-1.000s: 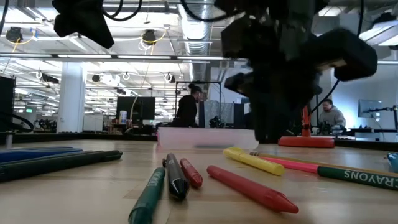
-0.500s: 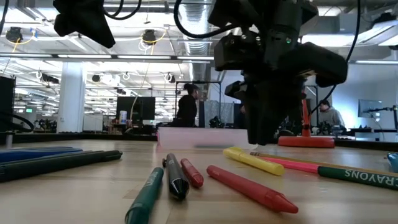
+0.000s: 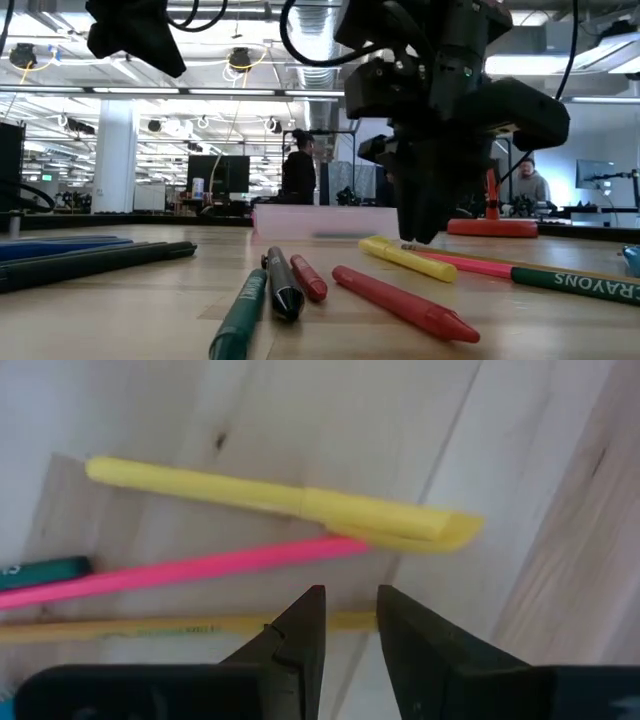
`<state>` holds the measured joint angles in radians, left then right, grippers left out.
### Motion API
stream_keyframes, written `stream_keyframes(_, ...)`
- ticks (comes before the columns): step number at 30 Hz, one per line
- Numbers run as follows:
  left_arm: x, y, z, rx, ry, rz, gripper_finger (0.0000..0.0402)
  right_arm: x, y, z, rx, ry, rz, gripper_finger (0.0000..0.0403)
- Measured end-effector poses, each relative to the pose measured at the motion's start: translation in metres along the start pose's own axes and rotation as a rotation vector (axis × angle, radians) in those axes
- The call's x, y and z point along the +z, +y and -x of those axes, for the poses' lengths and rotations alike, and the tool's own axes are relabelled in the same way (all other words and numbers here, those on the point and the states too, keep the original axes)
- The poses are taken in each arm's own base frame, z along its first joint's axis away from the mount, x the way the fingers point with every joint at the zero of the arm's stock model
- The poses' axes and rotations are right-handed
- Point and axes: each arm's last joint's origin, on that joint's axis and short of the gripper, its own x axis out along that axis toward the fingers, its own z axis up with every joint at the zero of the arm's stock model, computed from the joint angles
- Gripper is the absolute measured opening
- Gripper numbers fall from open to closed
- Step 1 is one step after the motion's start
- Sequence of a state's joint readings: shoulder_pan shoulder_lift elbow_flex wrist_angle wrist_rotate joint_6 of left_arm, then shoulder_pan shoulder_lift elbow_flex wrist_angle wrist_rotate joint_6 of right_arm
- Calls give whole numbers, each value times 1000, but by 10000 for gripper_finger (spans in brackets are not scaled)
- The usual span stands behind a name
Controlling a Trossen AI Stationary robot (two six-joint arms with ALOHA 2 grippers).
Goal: Pick & place school supplies into a supply box
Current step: Put the yellow pencil into the pink supply box
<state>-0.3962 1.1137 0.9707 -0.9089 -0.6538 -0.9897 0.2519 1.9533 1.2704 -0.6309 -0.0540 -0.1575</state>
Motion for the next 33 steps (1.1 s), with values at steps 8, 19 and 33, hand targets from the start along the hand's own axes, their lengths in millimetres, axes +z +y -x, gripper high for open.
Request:
stream_keyframes(8,0,0,0,6,-9,-1,46,-18,-14,-4,-6,79,-218,87)
stream_keyframes(19,1,0,0,14,-20,-2,46,-18,-24,21,-69,16,-215,87)
stream_keyframes(33,1,1,0,19,-27,-1,46,-5,7,20,-3,-69,-87,87)
